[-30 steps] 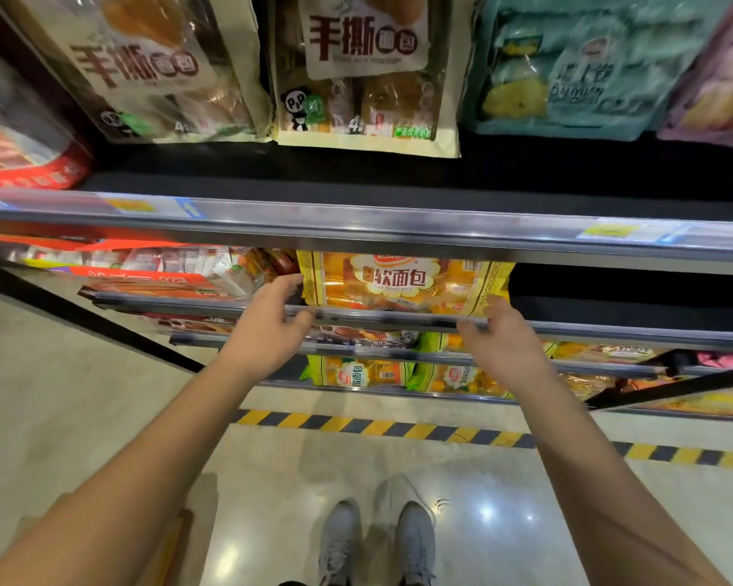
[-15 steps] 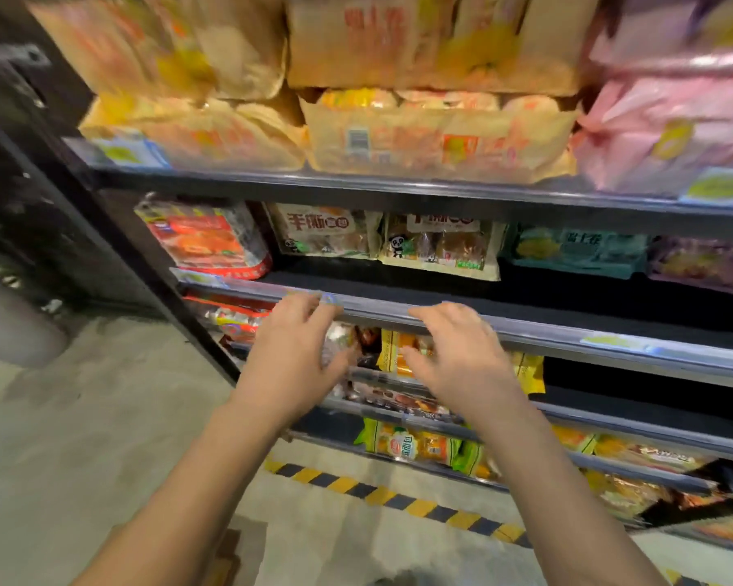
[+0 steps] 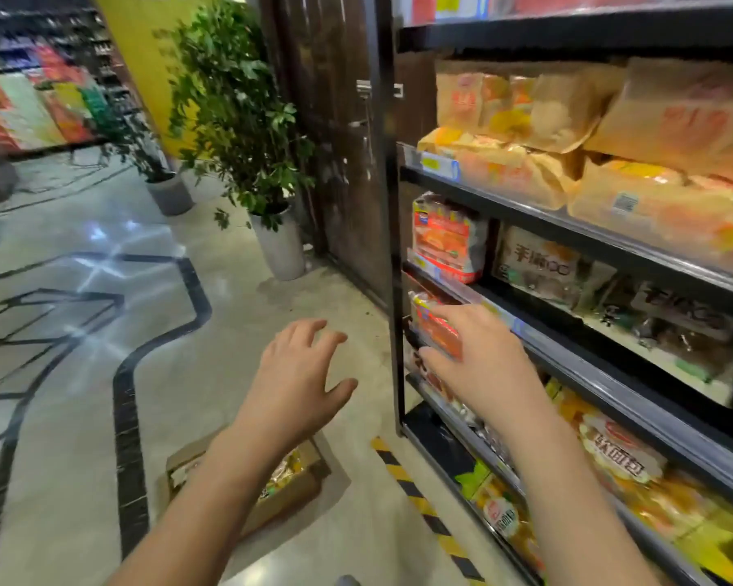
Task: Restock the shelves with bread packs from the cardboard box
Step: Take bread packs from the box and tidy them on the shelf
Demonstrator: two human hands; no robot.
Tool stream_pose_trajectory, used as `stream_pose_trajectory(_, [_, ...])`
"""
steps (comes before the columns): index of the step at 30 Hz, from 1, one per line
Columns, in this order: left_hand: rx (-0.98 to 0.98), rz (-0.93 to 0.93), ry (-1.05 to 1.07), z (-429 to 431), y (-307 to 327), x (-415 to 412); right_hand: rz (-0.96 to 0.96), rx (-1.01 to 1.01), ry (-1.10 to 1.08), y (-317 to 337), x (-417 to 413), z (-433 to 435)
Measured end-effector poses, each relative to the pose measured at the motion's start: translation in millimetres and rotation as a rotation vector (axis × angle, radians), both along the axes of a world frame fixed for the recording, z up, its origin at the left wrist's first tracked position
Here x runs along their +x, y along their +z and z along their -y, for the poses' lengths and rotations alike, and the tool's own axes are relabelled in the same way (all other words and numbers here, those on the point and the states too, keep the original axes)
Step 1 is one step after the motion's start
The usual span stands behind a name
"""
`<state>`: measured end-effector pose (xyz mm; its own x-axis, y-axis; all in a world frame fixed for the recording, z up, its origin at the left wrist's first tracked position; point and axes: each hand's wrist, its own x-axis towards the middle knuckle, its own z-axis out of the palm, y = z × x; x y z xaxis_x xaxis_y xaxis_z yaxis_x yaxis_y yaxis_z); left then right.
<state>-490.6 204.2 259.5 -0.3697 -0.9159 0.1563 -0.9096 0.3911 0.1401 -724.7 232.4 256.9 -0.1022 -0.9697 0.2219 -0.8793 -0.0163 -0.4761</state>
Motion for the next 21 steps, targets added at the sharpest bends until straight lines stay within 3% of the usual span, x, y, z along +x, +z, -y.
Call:
stream_pose_trajectory(12, [0.093, -0.057, 0.494, -80, -19, 193, -0.082, 0.075, 0.415, -13, 182, 29])
stream_pose_trajectory(21, [0.111, -0.107, 0.625, -99, -48, 338, -0.163, 0.156, 0.511, -18, 329, 36])
